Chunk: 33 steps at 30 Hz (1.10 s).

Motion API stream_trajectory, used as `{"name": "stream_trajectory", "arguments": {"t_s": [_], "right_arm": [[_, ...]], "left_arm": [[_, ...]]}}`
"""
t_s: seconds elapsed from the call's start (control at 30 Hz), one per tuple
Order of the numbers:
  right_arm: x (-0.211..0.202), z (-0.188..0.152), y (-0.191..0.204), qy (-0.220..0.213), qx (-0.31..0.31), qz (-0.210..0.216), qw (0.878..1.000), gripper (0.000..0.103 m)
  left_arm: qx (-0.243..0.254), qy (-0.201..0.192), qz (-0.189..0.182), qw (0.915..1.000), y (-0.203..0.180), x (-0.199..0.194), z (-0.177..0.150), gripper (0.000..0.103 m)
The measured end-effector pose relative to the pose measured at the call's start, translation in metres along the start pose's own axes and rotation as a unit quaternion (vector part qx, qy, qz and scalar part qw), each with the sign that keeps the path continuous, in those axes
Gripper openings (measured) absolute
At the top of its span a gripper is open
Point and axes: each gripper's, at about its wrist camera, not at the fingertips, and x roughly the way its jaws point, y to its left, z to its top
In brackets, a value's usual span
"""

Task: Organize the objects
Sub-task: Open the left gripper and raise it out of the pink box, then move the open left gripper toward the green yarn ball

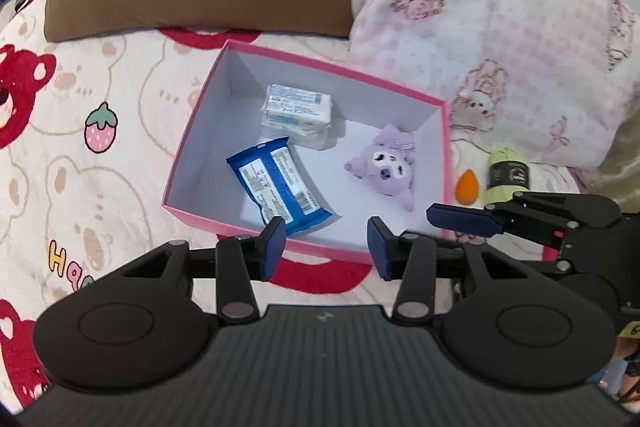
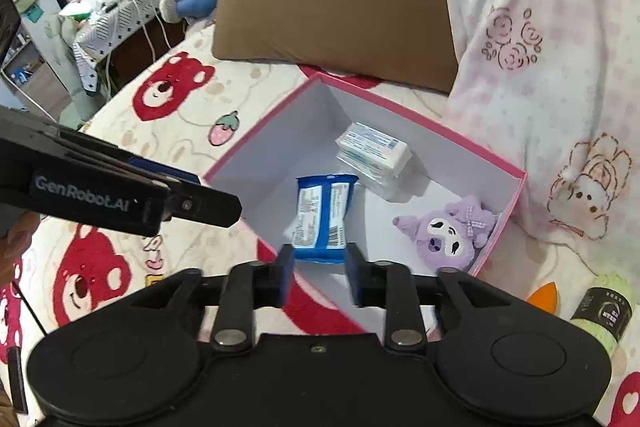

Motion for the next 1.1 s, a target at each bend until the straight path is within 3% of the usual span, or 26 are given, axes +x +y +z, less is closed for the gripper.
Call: {"name": "stream_trajectory", "arguments": {"t_s": [0.2,0.27,0.43,0.5,0.57,0.63,1.1], "right_arm": [[-0.026,-0.016,0.013,0.001,-0.029,-0.004,1.000,0.046],[-0.038,-0.022,0.013,-0.006,-0.030,-0.002,1.000,0.054],[-0.068,-0.036,0.012,-0.021,-0.031,-0.005,0.999,0.056],[-0.082,-0.044,0.008,-0.032,-0.023,-0.005,0.999,0.062],[-0.094,-0.052,0.002,-0.054,-0.012,-0.010,0.998,0.078],[-0.107,-0.062,-0.004,-0.078,-0.008,-0.022,0.997,0.082],[-0.161,-0.127,-0.034,-0.105,-0.011,-0.062,0.992,0.082]], "left_arm": [[0.018,0.006,-0.031,0.9993,-0.015,-0.030,-0.006,0.062],[0.031,0.001,-0.026,0.9992,-0.023,-0.041,-0.008,0.063],[0.056,0.001,-0.036,0.9978,-0.044,-0.056,-0.018,0.068],[0.065,0.001,-0.043,0.9969,-0.052,-0.061,-0.025,0.072],[0.069,0.019,-0.069,0.9950,-0.059,-0.063,-0.031,0.077],[0.065,0.033,-0.080,0.9941,-0.066,-0.065,-0.039,0.077],[0.139,0.048,-0.104,0.9836,-0.138,-0.052,-0.073,0.092]]}}
